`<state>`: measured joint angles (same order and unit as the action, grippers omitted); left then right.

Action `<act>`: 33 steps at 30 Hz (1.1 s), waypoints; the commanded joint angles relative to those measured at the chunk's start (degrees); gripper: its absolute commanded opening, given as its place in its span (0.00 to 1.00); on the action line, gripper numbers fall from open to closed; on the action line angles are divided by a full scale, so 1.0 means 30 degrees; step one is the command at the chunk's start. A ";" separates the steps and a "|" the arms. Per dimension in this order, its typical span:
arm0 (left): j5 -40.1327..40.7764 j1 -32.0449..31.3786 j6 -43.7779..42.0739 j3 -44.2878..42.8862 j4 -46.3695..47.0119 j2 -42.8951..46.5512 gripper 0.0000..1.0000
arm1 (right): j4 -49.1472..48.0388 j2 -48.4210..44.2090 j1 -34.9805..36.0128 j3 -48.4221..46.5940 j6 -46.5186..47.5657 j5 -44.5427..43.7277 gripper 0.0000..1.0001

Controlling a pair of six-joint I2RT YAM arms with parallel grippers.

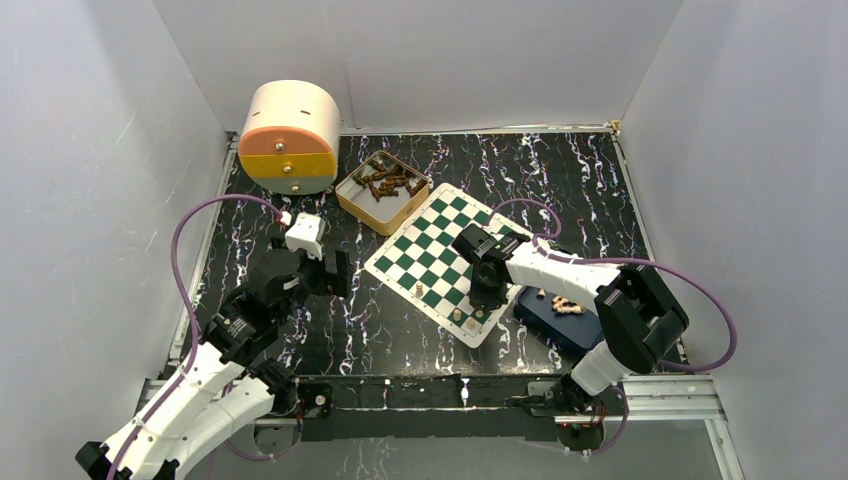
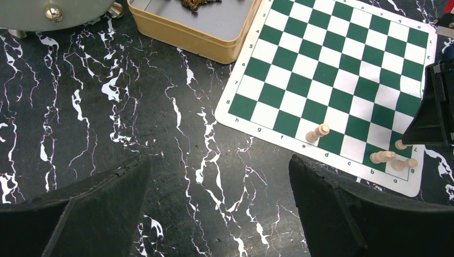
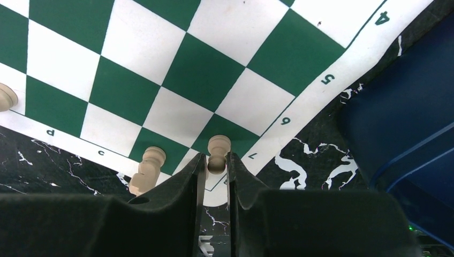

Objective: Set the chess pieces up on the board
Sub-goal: Place the chess piece on the chessboard, then pick up the chess piece from the storage box.

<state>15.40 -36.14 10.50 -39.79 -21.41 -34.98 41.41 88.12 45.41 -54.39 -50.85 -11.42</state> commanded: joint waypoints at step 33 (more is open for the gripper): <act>-0.0457 -0.0038 0.0110 0.0161 0.0309 -0.0236 0.97 | 0.4507 -0.3385 -0.3402 -0.3527 0.2468 -0.5190 0.34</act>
<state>15.05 -36.12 10.50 -39.79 -21.41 -35.20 52.51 83.11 41.06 -64.20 -46.65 -23.16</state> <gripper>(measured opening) 0.974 0.349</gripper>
